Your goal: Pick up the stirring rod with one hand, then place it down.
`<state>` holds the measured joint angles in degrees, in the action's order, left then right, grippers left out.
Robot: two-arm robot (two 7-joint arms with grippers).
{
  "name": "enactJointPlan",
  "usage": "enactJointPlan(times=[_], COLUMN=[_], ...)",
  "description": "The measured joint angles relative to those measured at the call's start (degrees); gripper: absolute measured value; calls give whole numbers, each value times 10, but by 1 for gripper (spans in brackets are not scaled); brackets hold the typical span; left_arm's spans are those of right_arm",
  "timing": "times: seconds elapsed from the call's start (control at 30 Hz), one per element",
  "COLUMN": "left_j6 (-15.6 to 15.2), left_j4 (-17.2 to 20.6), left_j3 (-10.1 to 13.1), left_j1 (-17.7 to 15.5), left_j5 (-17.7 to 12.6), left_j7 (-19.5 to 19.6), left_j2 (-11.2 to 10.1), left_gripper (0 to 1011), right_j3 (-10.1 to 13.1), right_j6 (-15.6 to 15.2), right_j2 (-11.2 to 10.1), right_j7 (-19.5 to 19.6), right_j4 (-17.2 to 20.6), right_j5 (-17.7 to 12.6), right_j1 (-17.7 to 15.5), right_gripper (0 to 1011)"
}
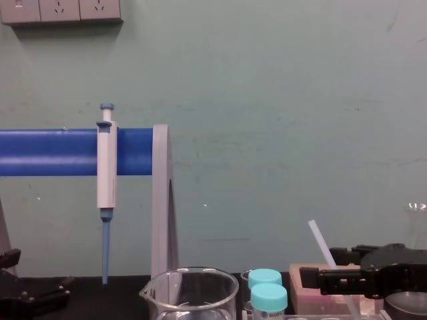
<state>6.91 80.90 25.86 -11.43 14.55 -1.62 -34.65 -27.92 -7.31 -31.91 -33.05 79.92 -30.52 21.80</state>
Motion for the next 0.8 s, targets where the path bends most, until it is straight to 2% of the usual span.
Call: enactJointPlan(times=[0.2,0.23,0.33,0.5,0.6,0.7,0.77,0.8], left_j6=[0,0,0,0,0,0,0,0], left_j4=[0,0,0,0,0,0,0,0], left_j3=[0,0,0,0,0,0,0,0], left_j1=[0,0,0,0,0,0,0,0], left_j5=[0,0,0,0,0,0,0,0], left_j7=[0,0,0,0,0,0,0,0], left_j2=[0,0,0,0,0,0,0,0], left_gripper=[1000,1000,1000,1000,1000,1000,1000,1000], right_j3=[0,0,1,1,1,1,1,1], right_j6=[0,0,0,-1,-1,-1,-1,-1], right_j2=[0,0,0,-1,-1,-1,-1,-1], right_j7=[1,1,1,2,2,2,2,2], right_j4=[1,1,1,1,1,2,2,2], right_j5=[-1,-1,-1,-1,-1,-2,-2,-2], right_j1=[-1,-1,-1,-1,-1,-1,-1,-1], right_gripper=[814,754,697,496,435,311,278,230])
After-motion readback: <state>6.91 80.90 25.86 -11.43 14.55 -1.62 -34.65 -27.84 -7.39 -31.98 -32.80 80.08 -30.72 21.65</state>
